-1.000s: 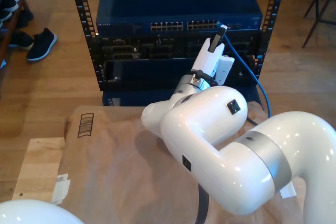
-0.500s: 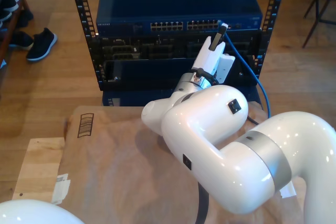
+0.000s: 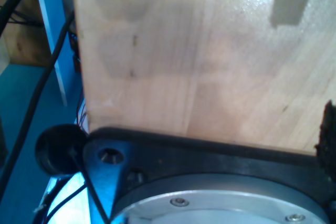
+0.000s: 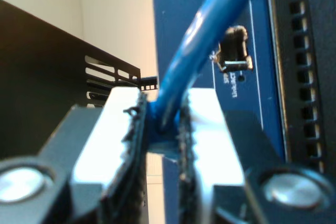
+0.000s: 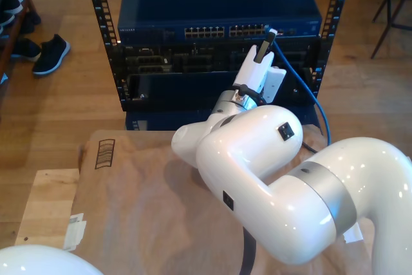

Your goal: Grab the cable and plug it in

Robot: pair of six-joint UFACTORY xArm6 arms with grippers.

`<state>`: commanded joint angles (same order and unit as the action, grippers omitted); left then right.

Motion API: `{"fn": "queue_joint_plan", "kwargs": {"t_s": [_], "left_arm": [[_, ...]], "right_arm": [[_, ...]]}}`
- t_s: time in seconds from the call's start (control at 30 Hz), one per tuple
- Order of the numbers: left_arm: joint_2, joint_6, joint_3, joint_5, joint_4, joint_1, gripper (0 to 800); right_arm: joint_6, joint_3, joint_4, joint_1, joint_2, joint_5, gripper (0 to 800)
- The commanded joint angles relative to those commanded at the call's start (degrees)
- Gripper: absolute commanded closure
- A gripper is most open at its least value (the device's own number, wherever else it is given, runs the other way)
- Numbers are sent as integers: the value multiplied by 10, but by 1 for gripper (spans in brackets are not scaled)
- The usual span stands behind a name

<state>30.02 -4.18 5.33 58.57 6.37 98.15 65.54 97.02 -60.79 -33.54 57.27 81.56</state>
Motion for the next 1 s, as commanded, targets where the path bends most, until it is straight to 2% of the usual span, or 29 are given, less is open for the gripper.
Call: {"fn": "queue_joint_plan", "kwargs": {"t_s": [0.77,1.0], "left_arm": [[0,0,0,0,0,0,1],[0,0,0,0,0,0,1]], "right_arm": [[0,4,0,2,6,-3,800],[-1,22,1,3,18,-6,800]]}}
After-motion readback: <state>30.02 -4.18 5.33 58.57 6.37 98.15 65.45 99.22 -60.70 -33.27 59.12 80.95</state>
